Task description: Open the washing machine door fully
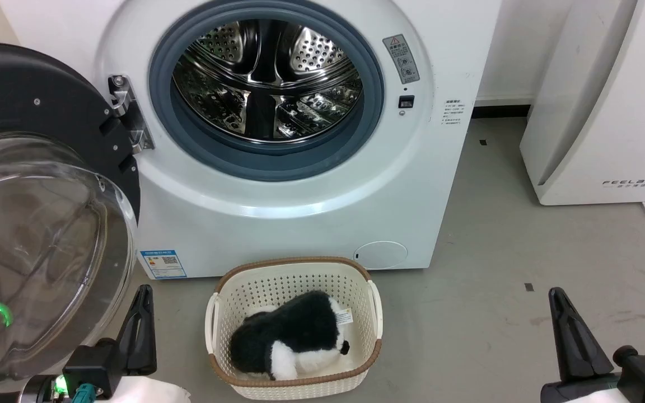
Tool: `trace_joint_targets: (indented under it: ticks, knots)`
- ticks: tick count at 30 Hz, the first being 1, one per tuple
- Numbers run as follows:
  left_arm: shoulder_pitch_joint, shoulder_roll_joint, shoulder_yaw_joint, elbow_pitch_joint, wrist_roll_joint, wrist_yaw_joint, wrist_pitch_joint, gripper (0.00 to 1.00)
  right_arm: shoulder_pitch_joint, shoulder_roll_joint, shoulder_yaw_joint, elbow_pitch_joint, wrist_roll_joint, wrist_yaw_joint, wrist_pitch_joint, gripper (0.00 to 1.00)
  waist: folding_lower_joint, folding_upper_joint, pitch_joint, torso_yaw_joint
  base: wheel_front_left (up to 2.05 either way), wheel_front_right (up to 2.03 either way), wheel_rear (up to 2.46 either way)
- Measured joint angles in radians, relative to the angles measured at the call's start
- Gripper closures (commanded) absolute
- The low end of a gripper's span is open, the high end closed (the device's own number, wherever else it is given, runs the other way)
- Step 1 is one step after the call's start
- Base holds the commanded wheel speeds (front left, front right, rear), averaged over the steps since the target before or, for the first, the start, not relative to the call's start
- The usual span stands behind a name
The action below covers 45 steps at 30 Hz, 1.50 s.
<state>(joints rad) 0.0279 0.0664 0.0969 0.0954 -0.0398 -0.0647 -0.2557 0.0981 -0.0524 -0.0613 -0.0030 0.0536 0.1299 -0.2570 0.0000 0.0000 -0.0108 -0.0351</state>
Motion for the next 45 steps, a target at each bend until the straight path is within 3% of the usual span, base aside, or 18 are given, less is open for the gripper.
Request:
trace_joint_targets:
  ticks: [45]
  knots:
    - [-0.002,-0.003,-0.033,-0.028,0.006,0.018,0.088,1.0,-0.018,0.0,0.02,0.0,-0.018,0.0,0.09,1.0,0.0,0.0,0.004,0.013,0.0,0.0,0.0]
